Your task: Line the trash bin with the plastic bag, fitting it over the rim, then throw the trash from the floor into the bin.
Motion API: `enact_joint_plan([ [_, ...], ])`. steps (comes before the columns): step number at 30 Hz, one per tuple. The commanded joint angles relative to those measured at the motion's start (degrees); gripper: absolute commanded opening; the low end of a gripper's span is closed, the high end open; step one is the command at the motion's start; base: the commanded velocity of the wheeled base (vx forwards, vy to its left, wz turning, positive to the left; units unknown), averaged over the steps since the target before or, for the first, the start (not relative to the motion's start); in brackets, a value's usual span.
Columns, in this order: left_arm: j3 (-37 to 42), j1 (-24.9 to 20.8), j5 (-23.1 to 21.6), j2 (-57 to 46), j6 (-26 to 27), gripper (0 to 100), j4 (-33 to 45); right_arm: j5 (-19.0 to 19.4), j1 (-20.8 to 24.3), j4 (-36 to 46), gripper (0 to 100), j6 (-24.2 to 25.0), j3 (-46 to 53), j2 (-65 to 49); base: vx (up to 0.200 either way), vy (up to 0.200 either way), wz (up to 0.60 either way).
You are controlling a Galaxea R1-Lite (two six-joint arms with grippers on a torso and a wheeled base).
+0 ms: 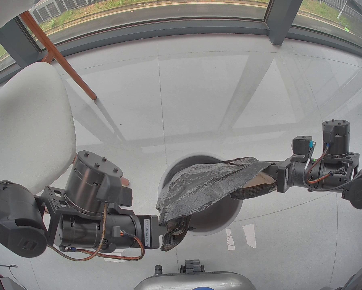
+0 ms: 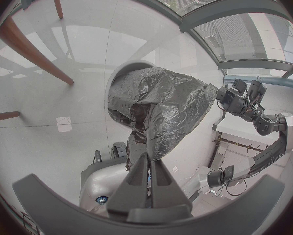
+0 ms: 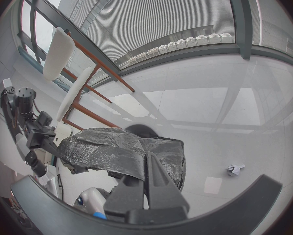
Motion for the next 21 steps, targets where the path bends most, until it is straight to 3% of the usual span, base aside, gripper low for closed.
enact_joint_plan([
  [1,1.4,0.4,-1.2,-0.6,0.0,0,0.8,1.9,-0.1,0.1,0,0.0,2.4,-2.4,0.000,0.000,0.00],
  [10,4.5,1.6,-4.8,-1.5,0.6,0,4.6,4.0,0.1,0.1,0,-0.2,5.3,-3.5,0.000,0.000,0.00],
  [21,6.8,1.6,-4.6,2.6,0.7,0,-0.7,5.0,3.1,0.0,0,-0.7,6.8,-2.5,0.000,0.000,0.00],
])
